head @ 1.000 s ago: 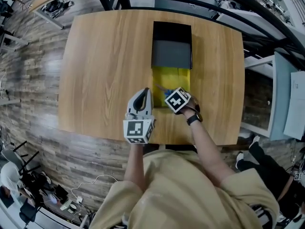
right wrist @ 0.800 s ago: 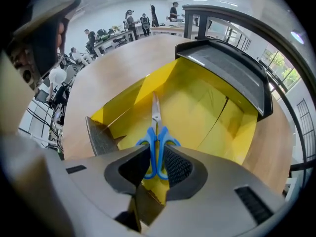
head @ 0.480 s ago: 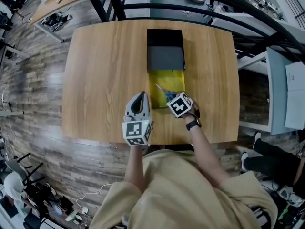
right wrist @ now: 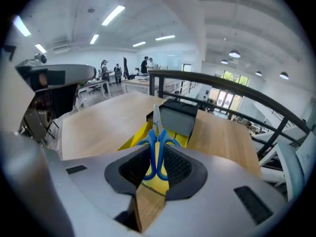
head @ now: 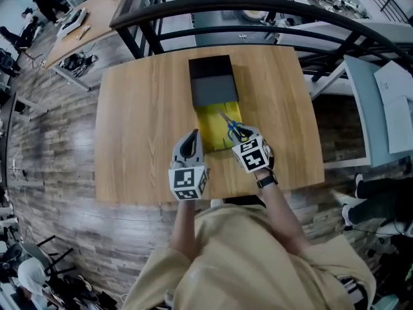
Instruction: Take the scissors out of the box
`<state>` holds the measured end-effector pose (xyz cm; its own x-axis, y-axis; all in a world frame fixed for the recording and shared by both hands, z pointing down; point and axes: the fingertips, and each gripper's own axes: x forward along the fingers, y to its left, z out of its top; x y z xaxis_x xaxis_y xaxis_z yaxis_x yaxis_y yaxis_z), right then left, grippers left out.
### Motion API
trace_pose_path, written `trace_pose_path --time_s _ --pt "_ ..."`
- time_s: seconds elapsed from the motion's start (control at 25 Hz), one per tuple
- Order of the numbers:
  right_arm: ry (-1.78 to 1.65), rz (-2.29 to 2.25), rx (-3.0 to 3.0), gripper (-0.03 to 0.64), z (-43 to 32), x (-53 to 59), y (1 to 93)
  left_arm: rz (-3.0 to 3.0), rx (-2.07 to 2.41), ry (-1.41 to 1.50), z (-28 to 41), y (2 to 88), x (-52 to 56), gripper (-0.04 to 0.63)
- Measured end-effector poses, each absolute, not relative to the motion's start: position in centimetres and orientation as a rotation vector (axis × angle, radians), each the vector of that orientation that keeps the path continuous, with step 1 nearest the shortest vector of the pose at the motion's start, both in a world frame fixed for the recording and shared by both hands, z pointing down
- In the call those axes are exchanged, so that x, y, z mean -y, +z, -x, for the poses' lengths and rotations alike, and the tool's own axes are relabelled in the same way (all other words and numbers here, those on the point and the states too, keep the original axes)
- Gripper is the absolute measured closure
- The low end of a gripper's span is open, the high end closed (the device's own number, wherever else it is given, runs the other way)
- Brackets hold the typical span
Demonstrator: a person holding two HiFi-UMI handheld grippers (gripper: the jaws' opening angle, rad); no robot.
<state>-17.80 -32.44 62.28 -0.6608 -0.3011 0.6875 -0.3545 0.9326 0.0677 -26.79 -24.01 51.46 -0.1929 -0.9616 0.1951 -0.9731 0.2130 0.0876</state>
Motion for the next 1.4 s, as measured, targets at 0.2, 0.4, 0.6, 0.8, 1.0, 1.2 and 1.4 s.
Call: trace_pose_path --time_s 0.2,0.4,0.6,0.8,1.0,1.2,1.4 --pt "0.053 -0.595 2.468 0.531 16.4 33.0 56.6 -1.951 2.309 0.113 25.7 48.3 24.3 0.584" --pt "0.016 -0.709 2.581 0.531 14.6 33.0 51.7 -1.998 2.323 0.124 24.2 46.2 23.8 0.584" --pt "0.003 -0.801 2.730 0.530 13.1 31.7 46.5 -1.974 2.373 0.130 24.2 43.1 22.6 0.584" --pt "-0.025 -0.890 2.827 0.529 11.5 30.4 42.2 -1.993 2.445 0.059 23.7 39.4 21.4 0.584" --pt "-0.088 -0.917 2.888 0.529 10.6 29.4 39.3 -2.020 2.485 0.034 22.6 37.3 20.9 0.584" --pt "-0.123 -0.926 2.913 0.529 10.7 29.2 38.4 -2.047 2.475 0.047 22.2 37.2 21.2 0.584" --pt "-0.127 -0.916 2.904 0.529 10.9 29.2 38.6 -2.057 2.461 0.036 22.2 37.3 21.4 0.584"
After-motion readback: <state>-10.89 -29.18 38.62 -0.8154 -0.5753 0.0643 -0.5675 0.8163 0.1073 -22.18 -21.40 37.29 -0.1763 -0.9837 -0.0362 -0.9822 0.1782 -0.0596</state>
